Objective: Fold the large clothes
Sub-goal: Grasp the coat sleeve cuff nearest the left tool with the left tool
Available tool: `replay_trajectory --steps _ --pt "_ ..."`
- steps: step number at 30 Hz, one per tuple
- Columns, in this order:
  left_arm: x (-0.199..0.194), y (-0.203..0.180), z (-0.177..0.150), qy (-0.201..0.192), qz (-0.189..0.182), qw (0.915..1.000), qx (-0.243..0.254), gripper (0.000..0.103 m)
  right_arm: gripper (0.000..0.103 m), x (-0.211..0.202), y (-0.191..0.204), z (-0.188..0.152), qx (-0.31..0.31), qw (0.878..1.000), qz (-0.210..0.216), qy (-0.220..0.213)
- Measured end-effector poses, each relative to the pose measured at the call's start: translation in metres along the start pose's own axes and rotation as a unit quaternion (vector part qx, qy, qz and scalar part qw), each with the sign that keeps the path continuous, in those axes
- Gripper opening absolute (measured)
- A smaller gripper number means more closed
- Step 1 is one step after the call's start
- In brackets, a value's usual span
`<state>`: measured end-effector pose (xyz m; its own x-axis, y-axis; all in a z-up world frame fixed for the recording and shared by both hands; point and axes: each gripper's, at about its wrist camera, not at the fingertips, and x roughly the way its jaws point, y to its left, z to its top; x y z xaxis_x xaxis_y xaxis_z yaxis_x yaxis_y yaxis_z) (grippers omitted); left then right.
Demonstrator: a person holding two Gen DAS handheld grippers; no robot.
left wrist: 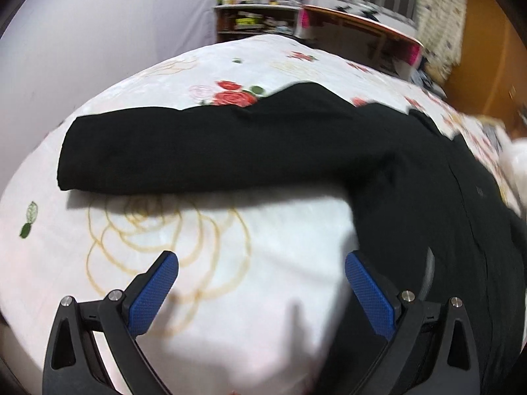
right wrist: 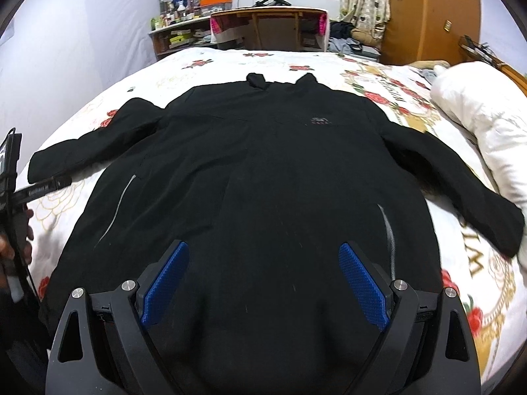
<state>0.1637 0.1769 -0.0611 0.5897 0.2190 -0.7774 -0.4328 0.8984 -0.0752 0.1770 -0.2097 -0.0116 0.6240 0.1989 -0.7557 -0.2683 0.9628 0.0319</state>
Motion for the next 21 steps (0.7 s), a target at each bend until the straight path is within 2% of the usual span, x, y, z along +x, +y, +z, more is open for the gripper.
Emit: replay_trajectory --steps 8,17,19,20,21 --pt "0.037 0.043 0.028 -0.003 0.009 0.9967 -0.080 0.099 0.093 0.028 0.003 0.026 -0.017 1.000 0.001 -0.003" --pt "0.067 0.081 0.045 -0.001 0.004 0.9855 -0.170 0.098 0.093 0.053 -0.003 0.037 -0.018 1.000 -0.011 0.006" --pt "0.075 0.086 0.048 0.000 0.012 0.9840 -0.178 0.085 0.093 0.058 -0.004 0.039 -0.017 1.000 -0.013 0.009" --pt "0.080 0.088 0.049 0.004 0.017 0.9833 -0.181 0.081 0.093 0.060 -0.006 0.039 -0.014 1.000 -0.015 0.010" --pt "0.083 0.088 0.050 0.007 0.022 0.9829 -0.183 0.072 0.093 0.060 -0.007 0.039 -0.012 1.000 -0.016 0.011"
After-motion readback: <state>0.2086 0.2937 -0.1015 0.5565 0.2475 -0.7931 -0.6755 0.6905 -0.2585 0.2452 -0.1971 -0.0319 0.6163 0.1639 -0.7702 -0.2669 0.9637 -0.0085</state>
